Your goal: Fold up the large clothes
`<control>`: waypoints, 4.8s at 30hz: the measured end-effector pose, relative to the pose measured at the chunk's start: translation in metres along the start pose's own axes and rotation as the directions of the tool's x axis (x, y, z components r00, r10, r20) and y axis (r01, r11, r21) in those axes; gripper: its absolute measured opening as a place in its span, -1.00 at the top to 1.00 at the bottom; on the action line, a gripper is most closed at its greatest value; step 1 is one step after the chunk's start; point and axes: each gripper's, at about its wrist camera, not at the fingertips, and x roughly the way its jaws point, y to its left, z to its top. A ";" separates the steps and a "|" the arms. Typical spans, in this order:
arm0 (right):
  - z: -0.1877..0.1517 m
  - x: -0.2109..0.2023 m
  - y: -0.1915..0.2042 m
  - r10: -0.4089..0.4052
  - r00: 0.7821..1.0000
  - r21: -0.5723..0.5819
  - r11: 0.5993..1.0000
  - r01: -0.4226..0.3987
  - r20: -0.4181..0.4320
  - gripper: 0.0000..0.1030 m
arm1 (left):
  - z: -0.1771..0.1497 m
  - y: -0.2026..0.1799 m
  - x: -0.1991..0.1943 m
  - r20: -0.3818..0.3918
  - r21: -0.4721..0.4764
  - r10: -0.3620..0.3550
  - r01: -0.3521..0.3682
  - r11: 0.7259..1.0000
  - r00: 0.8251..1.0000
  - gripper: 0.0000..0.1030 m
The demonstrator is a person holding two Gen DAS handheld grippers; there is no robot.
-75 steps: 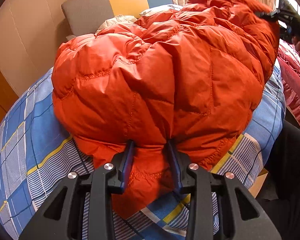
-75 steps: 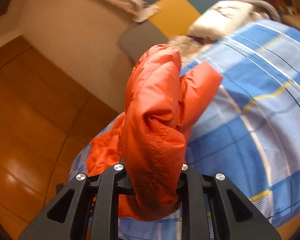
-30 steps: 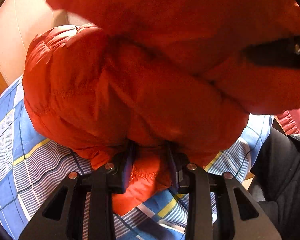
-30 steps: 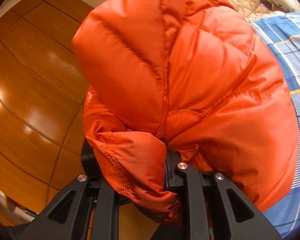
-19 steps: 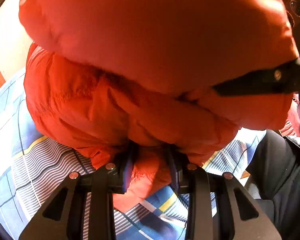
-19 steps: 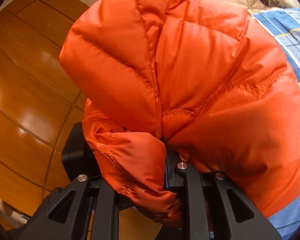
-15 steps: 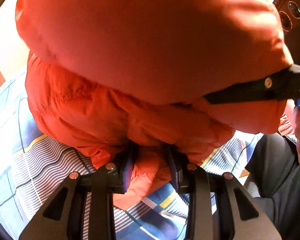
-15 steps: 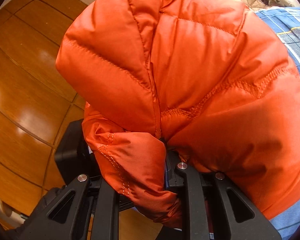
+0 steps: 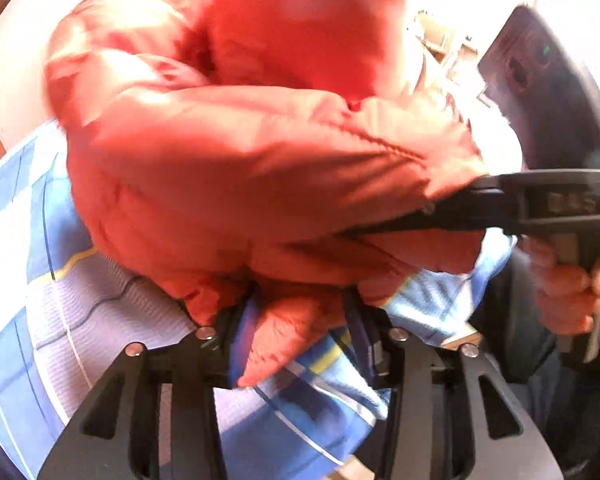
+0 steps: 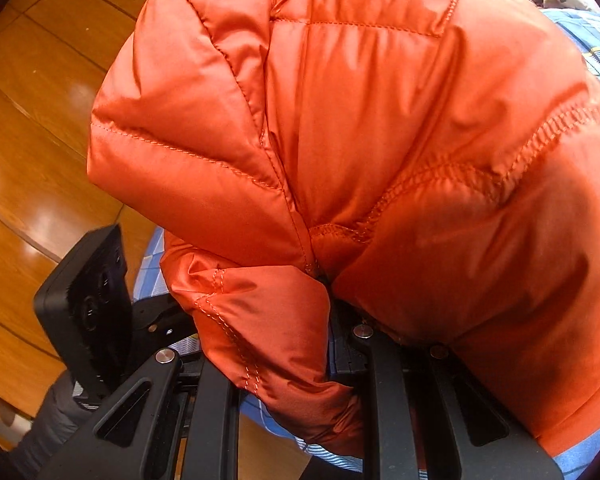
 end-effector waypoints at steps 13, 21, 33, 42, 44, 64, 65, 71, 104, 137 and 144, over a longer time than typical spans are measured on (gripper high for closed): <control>-0.004 -0.020 0.023 -0.054 0.998 -0.074 0.996 0.056 0.029 0.59 | -0.021 0.007 -0.035 0.045 -0.021 -0.018 0.019 1.000 0.999 0.15; -0.015 -0.034 0.051 -0.065 0.996 -0.144 0.987 0.072 0.052 0.33 | -0.035 -0.003 -0.049 0.050 -0.028 -0.023 0.025 0.999 0.998 0.14; -0.027 -0.039 0.065 0.149 0.989 -0.143 0.978 -0.150 -0.014 -0.70 | -0.046 -0.003 -0.052 0.071 -0.057 -0.054 0.059 0.997 0.996 0.15; -0.020 -0.044 0.041 0.262 0.965 -0.036 0.964 -0.262 0.000 -0.77 | -0.048 -0.024 -0.071 0.121 -0.030 -0.191 0.195 0.980 0.974 0.14; -0.018 -0.044 0.030 0.257 0.966 -0.040 0.966 -0.257 -0.002 -0.79 | -0.047 -0.032 -0.072 0.118 -0.017 -0.209 0.212 0.977 0.971 0.11; -0.024 -0.023 0.046 0.224 0.974 -0.053 0.973 -0.226 -0.029 -0.85 | -0.019 -0.058 -0.028 -0.002 0.026 -0.098 0.098 0.995 0.995 0.65; -0.024 -0.025 0.046 0.223 0.974 -0.052 0.973 -0.224 -0.029 -0.85 | -0.020 -0.056 -0.027 -0.005 0.029 -0.094 0.094 0.995 0.996 0.71; -0.026 -0.041 0.057 0.060 0.998 -0.143 0.988 -0.056 0.021 -0.85 | -0.027 -0.041 -0.017 -0.030 0.009 -0.087 0.088 0.996 0.996 0.76; -0.081 -0.051 0.048 -0.212 0.977 -0.319 0.927 0.196 -0.018 -0.83 | -0.035 -0.053 0.026 -0.044 0.096 -0.037 0.041 0.995 0.998 0.75; -0.081 0.001 0.019 -0.416 0.906 -0.098 0.908 0.408 -0.082 -0.83 | -0.054 -0.041 0.011 0.006 0.012 -0.021 0.021 1.000 1.000 0.72; -0.081 -0.016 0.038 -0.446 0.895 -0.141 0.888 0.438 -0.031 -0.82 | -0.055 -0.036 0.010 0.006 0.023 -0.028 0.028 0.999 1.000 0.72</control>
